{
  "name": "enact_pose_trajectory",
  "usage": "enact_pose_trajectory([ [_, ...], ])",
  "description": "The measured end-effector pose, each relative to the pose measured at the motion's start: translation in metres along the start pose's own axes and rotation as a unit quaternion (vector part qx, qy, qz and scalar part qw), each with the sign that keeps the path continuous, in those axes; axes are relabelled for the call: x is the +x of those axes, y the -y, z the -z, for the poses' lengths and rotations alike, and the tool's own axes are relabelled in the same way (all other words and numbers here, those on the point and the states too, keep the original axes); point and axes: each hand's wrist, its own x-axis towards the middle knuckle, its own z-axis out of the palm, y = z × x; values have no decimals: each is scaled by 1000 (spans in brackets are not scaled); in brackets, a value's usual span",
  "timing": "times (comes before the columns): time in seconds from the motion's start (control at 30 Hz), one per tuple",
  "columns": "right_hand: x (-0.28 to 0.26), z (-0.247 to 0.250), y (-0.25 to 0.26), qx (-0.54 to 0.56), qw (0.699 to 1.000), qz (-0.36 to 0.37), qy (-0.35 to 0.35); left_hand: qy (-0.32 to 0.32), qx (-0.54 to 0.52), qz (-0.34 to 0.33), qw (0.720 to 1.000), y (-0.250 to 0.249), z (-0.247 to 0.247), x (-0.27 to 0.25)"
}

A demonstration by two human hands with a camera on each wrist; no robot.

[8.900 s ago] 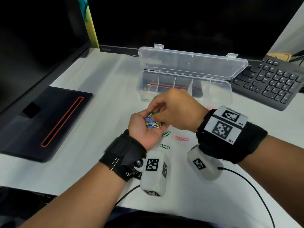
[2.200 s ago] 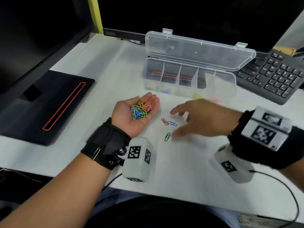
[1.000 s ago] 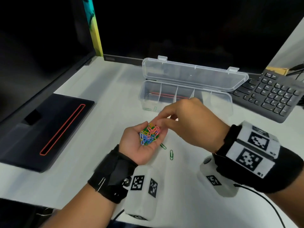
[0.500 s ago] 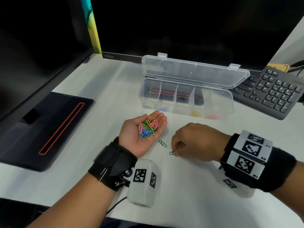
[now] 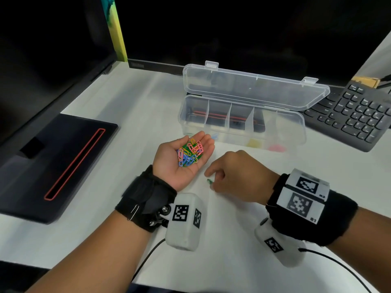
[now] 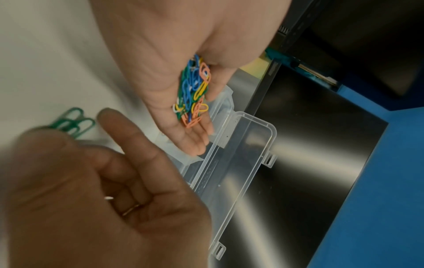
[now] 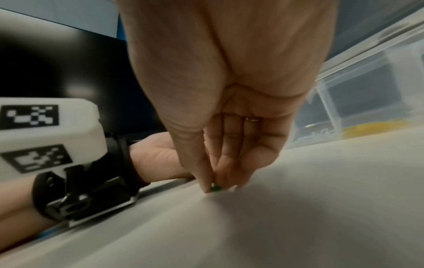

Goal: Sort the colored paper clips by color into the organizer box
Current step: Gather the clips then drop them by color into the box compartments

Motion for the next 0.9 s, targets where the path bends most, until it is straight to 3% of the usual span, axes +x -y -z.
enact_pose_trajectory([
  [0.37, -1, 16, -12, -24, 999, 21, -27, -2, 31, -8, 999, 1, -2, 2],
  [0.6, -8, 24, -24, -69, 997, -17, -35, -5, 40, -13, 999, 4, -1, 1],
  [0.9, 4, 18, -26, -166, 984, 66, 23, -8, 47, -17, 999, 4, -2, 1],
])
